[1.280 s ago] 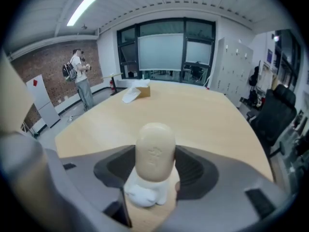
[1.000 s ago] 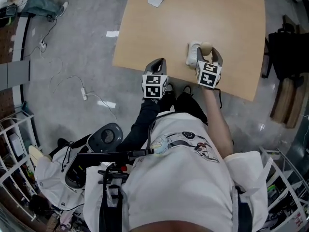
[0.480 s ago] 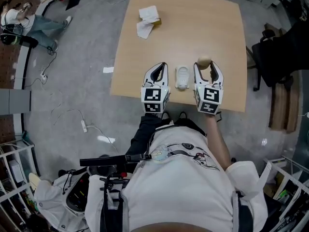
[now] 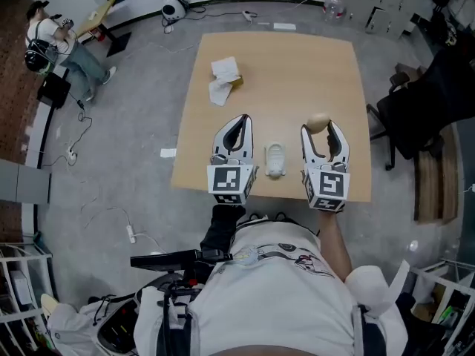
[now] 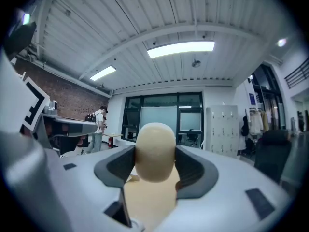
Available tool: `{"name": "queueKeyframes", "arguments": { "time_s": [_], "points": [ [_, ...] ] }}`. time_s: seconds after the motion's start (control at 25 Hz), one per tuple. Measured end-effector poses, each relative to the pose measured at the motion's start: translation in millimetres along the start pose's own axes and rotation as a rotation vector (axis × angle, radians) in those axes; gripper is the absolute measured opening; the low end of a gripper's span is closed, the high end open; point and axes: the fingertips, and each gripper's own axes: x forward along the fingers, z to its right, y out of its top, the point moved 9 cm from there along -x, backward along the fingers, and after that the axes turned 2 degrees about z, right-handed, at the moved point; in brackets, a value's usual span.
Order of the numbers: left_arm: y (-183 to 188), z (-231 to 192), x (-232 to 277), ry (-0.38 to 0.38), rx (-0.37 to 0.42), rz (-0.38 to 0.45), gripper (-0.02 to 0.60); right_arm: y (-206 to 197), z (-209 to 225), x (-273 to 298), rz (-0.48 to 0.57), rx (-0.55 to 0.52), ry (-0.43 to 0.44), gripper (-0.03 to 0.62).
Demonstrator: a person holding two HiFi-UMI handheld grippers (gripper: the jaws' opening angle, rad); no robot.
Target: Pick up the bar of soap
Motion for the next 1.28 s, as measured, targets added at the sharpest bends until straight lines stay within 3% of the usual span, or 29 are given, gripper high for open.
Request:
{"name": "queueKeyframes", "arguments": {
  "time_s": [0.36, 1.28],
  "points": [
    [17.5, 2.6, -3.1, 0.01, 0.068, 0.074, 0.002, 25.6, 5.4, -3.9, 0.074, -0.019, 0.009, 0.259],
    [20.4, 1.1, -5.2, 0.017, 0.051, 0.071, 0.002, 31.0, -1.9, 2.2, 0.129, -0.004, 0.03, 0.259]
  ]
}}
